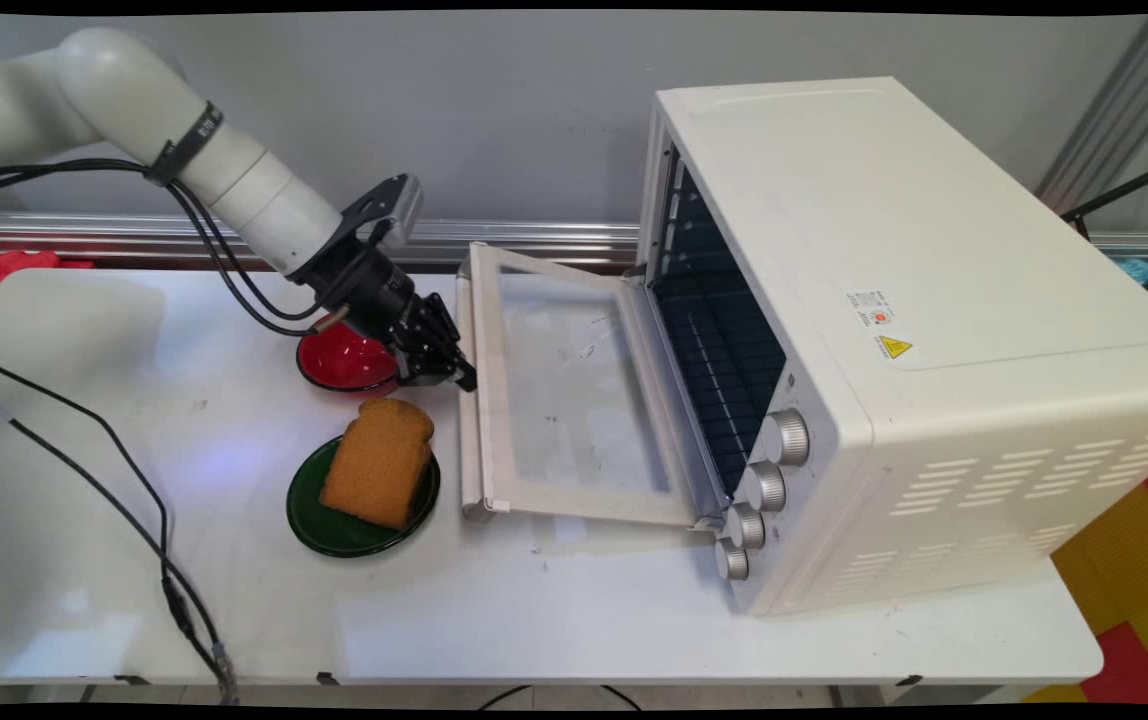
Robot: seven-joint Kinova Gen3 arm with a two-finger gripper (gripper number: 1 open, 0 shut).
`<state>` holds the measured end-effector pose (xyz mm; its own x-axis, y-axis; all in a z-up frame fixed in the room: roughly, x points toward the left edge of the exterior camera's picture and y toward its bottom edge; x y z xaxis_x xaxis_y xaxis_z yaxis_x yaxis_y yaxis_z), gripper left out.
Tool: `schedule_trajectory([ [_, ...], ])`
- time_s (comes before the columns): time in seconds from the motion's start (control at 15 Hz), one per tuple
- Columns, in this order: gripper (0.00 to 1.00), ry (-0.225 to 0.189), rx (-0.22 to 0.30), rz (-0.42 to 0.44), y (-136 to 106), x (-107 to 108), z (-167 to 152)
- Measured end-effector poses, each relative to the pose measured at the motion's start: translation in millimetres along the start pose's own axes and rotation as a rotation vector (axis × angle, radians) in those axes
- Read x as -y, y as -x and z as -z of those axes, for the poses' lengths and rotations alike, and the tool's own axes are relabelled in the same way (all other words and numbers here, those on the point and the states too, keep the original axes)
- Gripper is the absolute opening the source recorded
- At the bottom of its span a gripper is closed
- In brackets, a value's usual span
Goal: Open the oven
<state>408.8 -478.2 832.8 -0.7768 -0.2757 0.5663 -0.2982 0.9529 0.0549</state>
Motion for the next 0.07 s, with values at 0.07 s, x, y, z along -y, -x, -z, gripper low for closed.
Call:
schedule_trajectory([
  [0.07, 0.0, -0.003, -0.002, 0.01, 0.8, -0.3, 2.3],
])
